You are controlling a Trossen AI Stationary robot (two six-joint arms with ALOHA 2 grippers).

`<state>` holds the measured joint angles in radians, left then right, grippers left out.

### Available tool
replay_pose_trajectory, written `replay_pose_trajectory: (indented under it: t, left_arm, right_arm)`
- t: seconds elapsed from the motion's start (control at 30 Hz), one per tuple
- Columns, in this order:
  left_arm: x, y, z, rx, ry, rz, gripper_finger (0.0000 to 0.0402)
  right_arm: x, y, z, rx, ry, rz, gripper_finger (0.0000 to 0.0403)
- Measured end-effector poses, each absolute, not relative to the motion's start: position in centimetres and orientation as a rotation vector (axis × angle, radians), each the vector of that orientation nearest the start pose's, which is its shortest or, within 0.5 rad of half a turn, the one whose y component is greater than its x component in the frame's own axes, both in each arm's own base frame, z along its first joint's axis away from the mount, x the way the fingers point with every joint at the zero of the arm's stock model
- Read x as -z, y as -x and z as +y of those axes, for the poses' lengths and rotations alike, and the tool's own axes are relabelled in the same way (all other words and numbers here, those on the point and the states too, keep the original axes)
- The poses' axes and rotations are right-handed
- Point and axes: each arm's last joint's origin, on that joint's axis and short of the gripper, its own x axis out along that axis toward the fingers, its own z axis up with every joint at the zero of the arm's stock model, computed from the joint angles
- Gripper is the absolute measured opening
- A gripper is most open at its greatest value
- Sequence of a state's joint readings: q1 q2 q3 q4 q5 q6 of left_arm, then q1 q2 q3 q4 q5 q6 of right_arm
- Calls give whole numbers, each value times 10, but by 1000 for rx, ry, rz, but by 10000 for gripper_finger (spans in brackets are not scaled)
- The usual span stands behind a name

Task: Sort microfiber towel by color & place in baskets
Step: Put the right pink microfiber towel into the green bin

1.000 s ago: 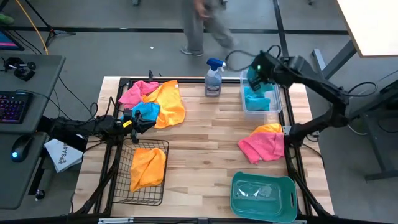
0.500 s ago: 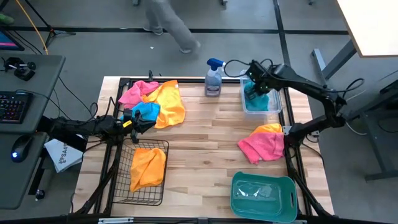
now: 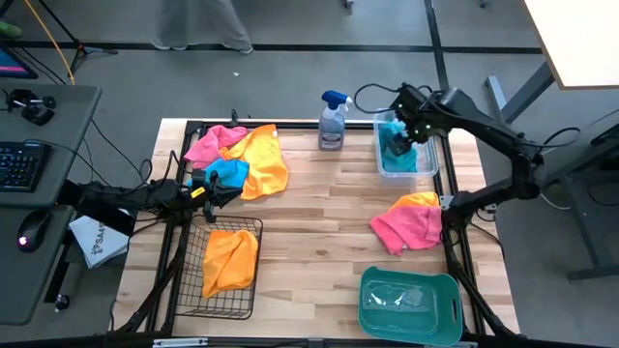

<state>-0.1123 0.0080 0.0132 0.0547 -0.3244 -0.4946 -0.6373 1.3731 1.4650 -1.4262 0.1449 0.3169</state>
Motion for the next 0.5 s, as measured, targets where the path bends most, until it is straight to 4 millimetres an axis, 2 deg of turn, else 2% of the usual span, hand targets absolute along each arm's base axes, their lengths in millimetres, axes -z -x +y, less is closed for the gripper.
replay_pose_trajectory:
  t: [0.13, 0.23, 0.37, 0.5]
  left_arm:
    - [-173, -96, -2, -193, 506, -110, 0]
    - [-173, -96, -2, -193, 506, -110, 0]
    - [-173, -96, -2, -193, 506, -110, 0]
    - [-173, -96, -2, -193, 506, -110, 0]
  right_arm:
    - [-368, -191, -113, 554, -801, 1089, 303]
    - [-369, -205, -78, 380, -853, 1106, 306]
    - [-350, -219, -20, 366, -779, 1245, 307]
    - [-313, -214, 29, 549, -725, 1353, 307]
